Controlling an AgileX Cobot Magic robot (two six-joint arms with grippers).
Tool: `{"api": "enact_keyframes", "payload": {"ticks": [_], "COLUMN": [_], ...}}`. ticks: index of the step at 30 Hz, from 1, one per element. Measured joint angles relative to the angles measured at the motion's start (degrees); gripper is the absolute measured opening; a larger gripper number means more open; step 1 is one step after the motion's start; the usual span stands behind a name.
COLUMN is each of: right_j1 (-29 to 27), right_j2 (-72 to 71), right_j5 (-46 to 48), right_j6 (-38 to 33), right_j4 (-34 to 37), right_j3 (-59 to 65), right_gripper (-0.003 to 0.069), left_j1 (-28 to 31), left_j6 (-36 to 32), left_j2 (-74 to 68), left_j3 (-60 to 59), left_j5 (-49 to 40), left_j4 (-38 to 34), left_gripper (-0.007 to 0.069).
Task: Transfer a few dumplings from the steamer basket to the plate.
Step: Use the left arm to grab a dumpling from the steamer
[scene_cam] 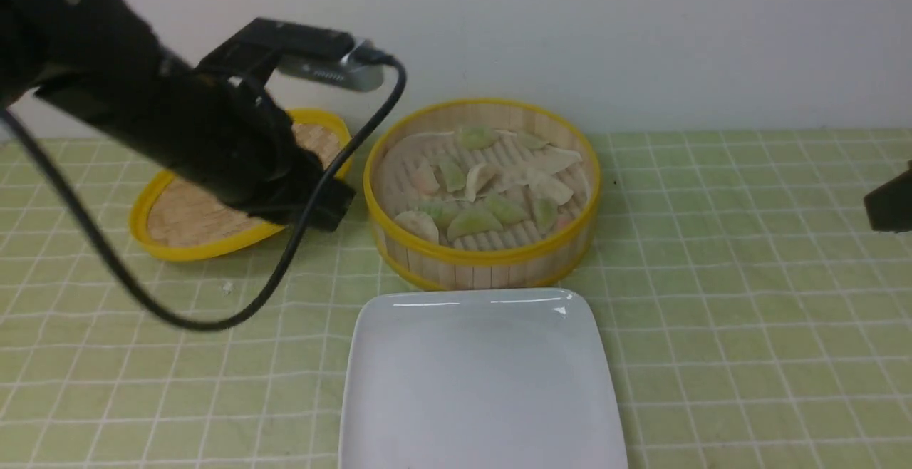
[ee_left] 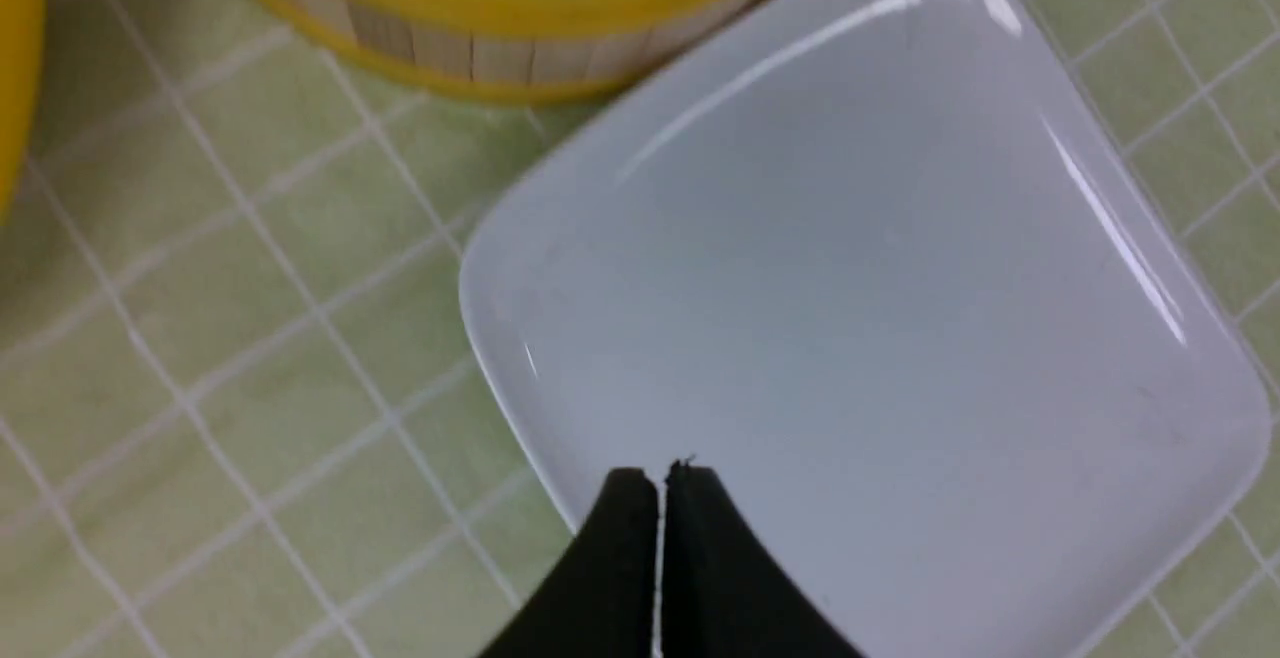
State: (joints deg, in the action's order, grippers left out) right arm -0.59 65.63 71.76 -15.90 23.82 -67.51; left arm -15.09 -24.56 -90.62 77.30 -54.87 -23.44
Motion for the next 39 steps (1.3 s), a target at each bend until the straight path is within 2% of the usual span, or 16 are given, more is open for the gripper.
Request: {"api": "enact_keyframes", "payload": {"ticks": [2,6,10,20,24,29,31,33,34,37,39], "right_j1": [0.0,0.0,0.0,0.0,0.0,0.0,0.0,0.0,0.0,0.0,0.0], "right_j2": [0.0,0.0,0.0,0.0,0.0,0.0,0.0,0.0,0.0,0.0,0.0], "right_j5": [0.0,0.0,0.0,0.0,0.0,0.0,0.0,0.0,0.0,0.0,0.0], "right_j6": [0.0,0.0,-0.4,-2.2,-2.4,-2.4,-2.4,-2.7,-3.0,-3.3,-3.4], "right_j4": [0.0,0.1,1.5,2.4,2.4,2.4,2.4,2.5,2.8,3.3,3.5], "right_j3": [0.0,0.1,1.5,3.2,3.2,3.2,3.2,3.2,3.2,3.2,3.2], "right_gripper": [-0.0013,-0.0013,-0.0013,-0.0013,-0.0013,-0.0013,-0.0013,-0.0013,-0.0013,-0.0013,-0.0011], "left_j1": [-1.7,-4.0,-5.9,-6.8,-7.0,-7.2,-7.2,-7.3,-7.3,-7.3,-7.3], "left_j6": [-0.1,0.3,1.9,3.0,3.2,3.4,3.4,3.4,3.4,3.4,3.5], "left_j2": [-5.8,-14.4,-22.7,-36.1,-37.4,-38.2,-38.2,-38.2,-38.2,-38.2,-38.2], "left_j3": [7.7,15.9,21.0,26.7,26.9,27.2,27.3,27.3,27.5,28.9,30.7], "left_j5": [0.2,1.5,3.7,7.6,10.0,10.2,9.2,8.1,7.0,4.9,2.1], "left_j4": [2.6,6.6,9.3,16.5,16.5,16.4,16.4,16.4,16.4,16.6,16.8], "left_gripper": [-0.0006,0.0006,0.0071,0.0472,0.0544,0.0520,0.0464,0.0375,0.0283,0.0203,0.0177]}}
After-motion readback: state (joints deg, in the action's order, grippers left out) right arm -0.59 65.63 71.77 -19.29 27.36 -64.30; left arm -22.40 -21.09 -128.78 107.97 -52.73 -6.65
